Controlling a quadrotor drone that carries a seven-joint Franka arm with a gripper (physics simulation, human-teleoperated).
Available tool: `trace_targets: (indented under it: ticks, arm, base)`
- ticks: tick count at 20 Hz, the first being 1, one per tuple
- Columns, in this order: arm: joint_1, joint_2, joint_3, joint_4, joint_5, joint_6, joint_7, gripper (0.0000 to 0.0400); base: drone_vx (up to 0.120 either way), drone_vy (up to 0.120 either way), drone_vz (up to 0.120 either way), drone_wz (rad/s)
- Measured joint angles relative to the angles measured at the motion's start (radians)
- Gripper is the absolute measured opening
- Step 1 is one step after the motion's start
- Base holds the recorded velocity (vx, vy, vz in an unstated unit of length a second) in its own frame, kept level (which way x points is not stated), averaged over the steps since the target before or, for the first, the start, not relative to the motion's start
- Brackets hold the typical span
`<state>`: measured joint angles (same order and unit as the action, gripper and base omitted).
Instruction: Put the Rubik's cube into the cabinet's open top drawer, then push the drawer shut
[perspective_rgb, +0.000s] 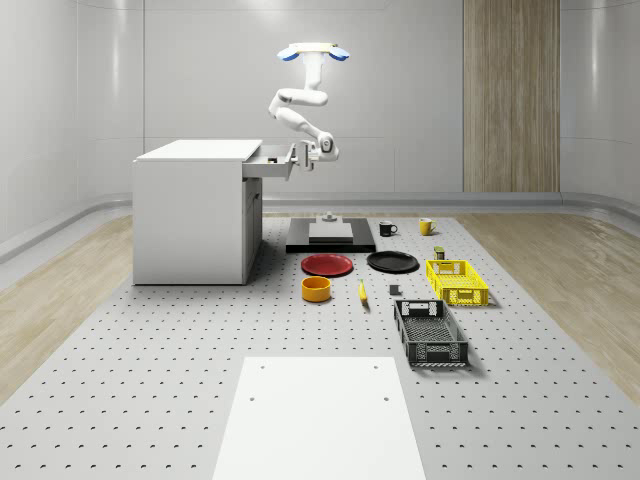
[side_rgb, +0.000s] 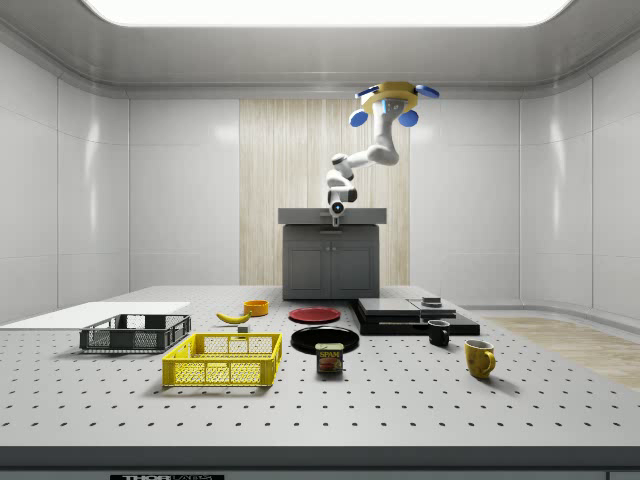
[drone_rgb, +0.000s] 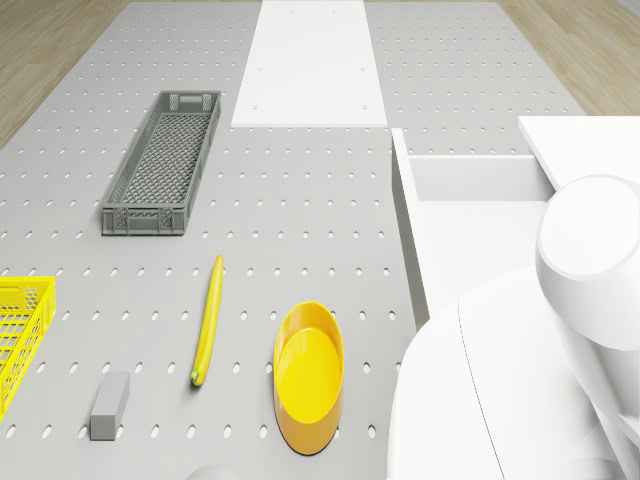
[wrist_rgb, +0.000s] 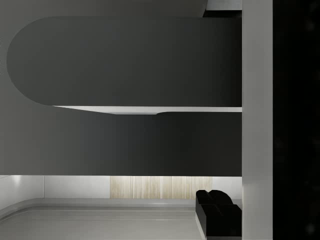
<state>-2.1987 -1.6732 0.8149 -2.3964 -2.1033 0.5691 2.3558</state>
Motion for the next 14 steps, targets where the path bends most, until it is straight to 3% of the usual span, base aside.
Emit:
trace_targets:
  ticks: [14]
  arm:
    - [0.234, -0.018, -0.048, -0.069, -0.346, 0.02, -0.226, 0.04]
  base:
    - [0.0, 0.0, 0.0, 0.0]
